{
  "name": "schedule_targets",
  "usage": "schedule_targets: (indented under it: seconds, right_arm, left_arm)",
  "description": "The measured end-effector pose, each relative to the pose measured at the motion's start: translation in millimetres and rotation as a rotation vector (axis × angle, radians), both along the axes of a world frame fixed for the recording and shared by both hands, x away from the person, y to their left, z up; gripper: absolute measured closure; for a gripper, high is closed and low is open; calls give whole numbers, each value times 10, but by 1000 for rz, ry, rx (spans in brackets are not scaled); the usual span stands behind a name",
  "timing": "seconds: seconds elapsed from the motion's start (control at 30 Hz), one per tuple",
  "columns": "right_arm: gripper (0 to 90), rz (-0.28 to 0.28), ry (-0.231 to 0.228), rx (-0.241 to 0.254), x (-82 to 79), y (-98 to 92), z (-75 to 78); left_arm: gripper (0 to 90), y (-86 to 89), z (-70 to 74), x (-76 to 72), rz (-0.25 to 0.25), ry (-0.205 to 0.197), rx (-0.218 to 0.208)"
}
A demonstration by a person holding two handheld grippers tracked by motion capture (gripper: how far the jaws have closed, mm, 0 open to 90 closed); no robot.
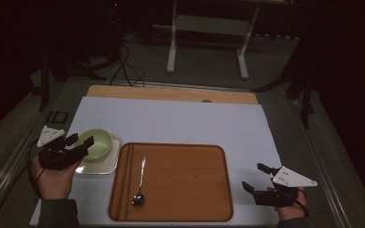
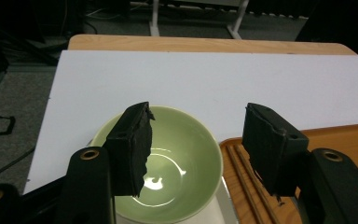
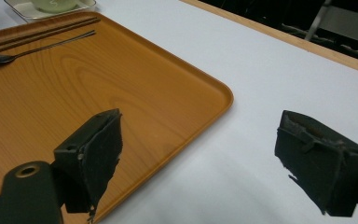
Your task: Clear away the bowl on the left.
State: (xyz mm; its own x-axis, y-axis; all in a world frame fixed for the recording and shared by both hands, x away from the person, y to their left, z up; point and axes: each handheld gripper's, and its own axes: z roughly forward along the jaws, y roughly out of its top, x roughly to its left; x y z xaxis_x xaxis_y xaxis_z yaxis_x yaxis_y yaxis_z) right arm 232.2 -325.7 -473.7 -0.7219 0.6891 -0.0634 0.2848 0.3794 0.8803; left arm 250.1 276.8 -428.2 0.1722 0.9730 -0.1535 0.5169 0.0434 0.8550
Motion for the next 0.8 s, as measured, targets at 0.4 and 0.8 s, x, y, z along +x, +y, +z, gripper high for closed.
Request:
schedule_targets:
  seconds: [0.4, 0.8]
  right_arm:
    - [147, -4, 2, -1, 0, -1, -1]
    - [147, -4, 1, -2, 2, 0, -2]
  left_arm:
    - [381, 123, -82, 14, 65, 7, 3]
    - [299, 167, -197, 66, 114, 32, 6]
